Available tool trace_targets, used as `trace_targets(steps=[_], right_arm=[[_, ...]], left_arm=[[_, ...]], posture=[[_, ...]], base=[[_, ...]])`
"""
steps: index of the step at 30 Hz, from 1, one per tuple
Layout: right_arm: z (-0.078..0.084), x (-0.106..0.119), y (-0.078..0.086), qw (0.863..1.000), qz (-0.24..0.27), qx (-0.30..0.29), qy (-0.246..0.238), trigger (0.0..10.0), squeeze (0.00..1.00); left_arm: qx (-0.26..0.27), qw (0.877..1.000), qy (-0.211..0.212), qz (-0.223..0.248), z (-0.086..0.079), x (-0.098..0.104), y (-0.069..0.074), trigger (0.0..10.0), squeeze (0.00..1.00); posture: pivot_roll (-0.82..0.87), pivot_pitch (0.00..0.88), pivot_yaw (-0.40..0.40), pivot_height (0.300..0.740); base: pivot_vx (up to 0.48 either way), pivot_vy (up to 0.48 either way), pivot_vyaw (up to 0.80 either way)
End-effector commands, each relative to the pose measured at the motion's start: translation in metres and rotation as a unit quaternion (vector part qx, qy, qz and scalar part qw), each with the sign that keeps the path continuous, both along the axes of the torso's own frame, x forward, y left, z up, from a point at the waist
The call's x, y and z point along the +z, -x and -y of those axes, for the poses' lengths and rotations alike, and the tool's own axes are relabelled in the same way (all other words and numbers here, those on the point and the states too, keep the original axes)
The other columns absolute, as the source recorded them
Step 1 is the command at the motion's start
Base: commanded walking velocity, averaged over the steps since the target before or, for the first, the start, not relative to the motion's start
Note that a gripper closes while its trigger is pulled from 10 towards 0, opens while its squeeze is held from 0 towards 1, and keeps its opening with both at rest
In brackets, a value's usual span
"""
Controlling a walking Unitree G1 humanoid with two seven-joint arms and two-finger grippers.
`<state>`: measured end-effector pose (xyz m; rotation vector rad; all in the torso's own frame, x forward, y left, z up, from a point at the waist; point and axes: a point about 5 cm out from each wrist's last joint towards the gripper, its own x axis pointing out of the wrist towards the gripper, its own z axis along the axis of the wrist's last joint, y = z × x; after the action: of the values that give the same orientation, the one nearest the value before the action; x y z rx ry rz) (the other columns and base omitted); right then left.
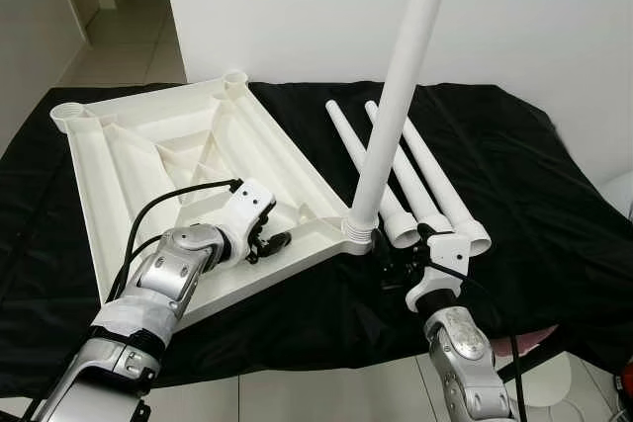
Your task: Building children table
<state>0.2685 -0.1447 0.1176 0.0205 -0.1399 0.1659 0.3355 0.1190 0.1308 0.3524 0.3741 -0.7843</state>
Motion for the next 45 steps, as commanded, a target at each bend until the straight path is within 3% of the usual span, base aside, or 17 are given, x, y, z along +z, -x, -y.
trace_targets(steps=[1,18,23,28,30,37,40,44,45], right_arm=[[0.001,-0.003,-0.001,1.000,-0.005,0.001,0.007,10.0,0.00],[-0.001,-0.005,-0.003,1.000,-0.006,0.003,0.014,10.0,0.00],[-0.002,-0.006,-0.005,1.000,-0.006,0.003,0.016,10.0,0.00],[-0.003,-0.006,-0.005,1.000,-0.004,0.003,0.017,10.0,0.00],[-0.003,-0.006,-0.005,1.000,-0.003,0.003,0.017,10.0,0.00],[-0.002,-0.007,-0.005,1.000,-0.004,0.003,0.019,10.0,0.00],[-0.004,-0.007,-0.005,1.000,-0.003,0.004,0.020,10.0,0.00],[-0.004,-0.007,-0.005,1.000,-0.002,0.005,0.020,10.0,0.00],[-0.005,-0.007,-0.005,1.000,-0.002,0.006,0.020,10.0,0.00]], left_arm=[[0.110,0.992,-0.060,0.001,-0.025,-0.018,-0.002,0.0,0.00],[0.114,0.988,-0.095,0.038,-0.031,-0.001,-0.009,0.0,0.00],[0.108,0.990,-0.088,0.038,-0.031,0.005,-0.009,0.0,0.00],[0.128,0.985,-0.101,0.051,-0.037,0.011,-0.011,0.0,0.00],[0.138,0.981,-0.123,0.061,-0.041,0.014,-0.011,0.0,0.00],[0.147,0.981,-0.112,0.058,-0.040,0.020,-0.002,0.0,0.00],[0.219,0.971,-0.066,0.060,-0.045,0.020,-0.004,0.0,0.00],[0.242,0.966,-0.070,0.064,-0.050,0.019,-0.005,0.0,0.00],[0.275,0.956,-0.072,0.075,-0.058,0.021,-0.006,0.0,0.00]], posture=[[0.01,0.037,-0.044,0.740],[0.01,0.016,-0.033,0.740],[0.01,0.011,-0.030,0.740],[0.01,0.011,-0.029,0.740],[0.01,0.014,-0.027,0.740],[0.01,0.024,-0.027,0.740],[0.01,0.030,-0.026,0.740],[0.02,0.032,-0.026,0.740],[0.02,0.033,-0.025,0.740]], base=[[0.000,0.000,0.00],[0.000,0.000,0.00],[0.000,0.000,0.00],[0.000,0.000,0.00],[0.000,0.000,0.00],[0.000,0.000,0.00],[0.000,0.000,0.00],[0.000,0.000,0.00],[0.000,0.000,0.00]])
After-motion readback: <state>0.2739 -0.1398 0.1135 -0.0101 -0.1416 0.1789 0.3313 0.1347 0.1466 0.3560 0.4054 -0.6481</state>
